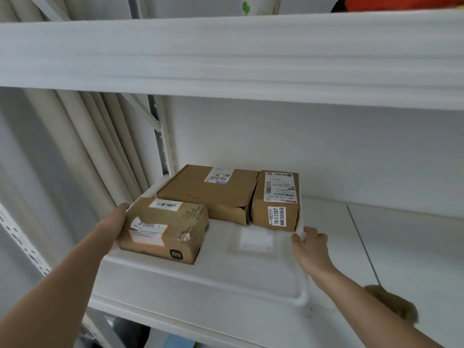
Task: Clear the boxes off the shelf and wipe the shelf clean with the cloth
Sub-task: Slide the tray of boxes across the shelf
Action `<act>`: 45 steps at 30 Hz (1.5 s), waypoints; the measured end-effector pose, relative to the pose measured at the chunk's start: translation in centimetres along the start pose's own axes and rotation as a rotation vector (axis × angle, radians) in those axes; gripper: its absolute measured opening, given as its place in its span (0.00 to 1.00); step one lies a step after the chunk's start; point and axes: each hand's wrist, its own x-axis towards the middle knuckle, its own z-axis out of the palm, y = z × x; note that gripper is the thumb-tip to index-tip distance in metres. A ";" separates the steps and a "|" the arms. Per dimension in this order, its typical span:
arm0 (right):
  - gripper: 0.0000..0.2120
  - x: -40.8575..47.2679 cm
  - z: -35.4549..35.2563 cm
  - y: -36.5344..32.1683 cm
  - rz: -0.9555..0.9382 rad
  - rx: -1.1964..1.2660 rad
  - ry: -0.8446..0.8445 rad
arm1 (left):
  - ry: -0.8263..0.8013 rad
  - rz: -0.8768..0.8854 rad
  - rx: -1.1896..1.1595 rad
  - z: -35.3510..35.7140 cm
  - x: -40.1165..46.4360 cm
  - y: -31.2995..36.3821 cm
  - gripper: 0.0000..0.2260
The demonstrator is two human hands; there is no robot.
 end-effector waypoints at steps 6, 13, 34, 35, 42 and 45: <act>0.18 0.8 0.8 0.6 0.034 -0.009 0.001 | -0.138 -0.028 -0.007 -0.5 -0.4 1.0 0.17; 0.13 1.7 0.2 0.9 -0.064 -0.043 0.033 | -0.235 -0.048 -0.078 -0.7 -0.5 1.2 0.17; 0.11 6.9 -14.5 8.5 -0.242 -0.053 0.002 | -0.056 -0.080 -0.295 10.1 -14.5 2.2 0.14; 0.11 7.3 -15.7 9.2 -0.248 -0.072 -0.001 | -0.050 -0.085 -0.307 11.1 -15.6 2.1 0.13; 0.15 10.2 -22.2 13.3 -0.204 -0.215 -0.060 | -0.020 -0.105 -0.410 17.1 -21.6 0.9 0.10; 0.16 11.0 -24.5 15.1 -0.128 -0.193 -0.084 | -0.035 -0.096 -0.431 19.1 -24.2 0.6 0.10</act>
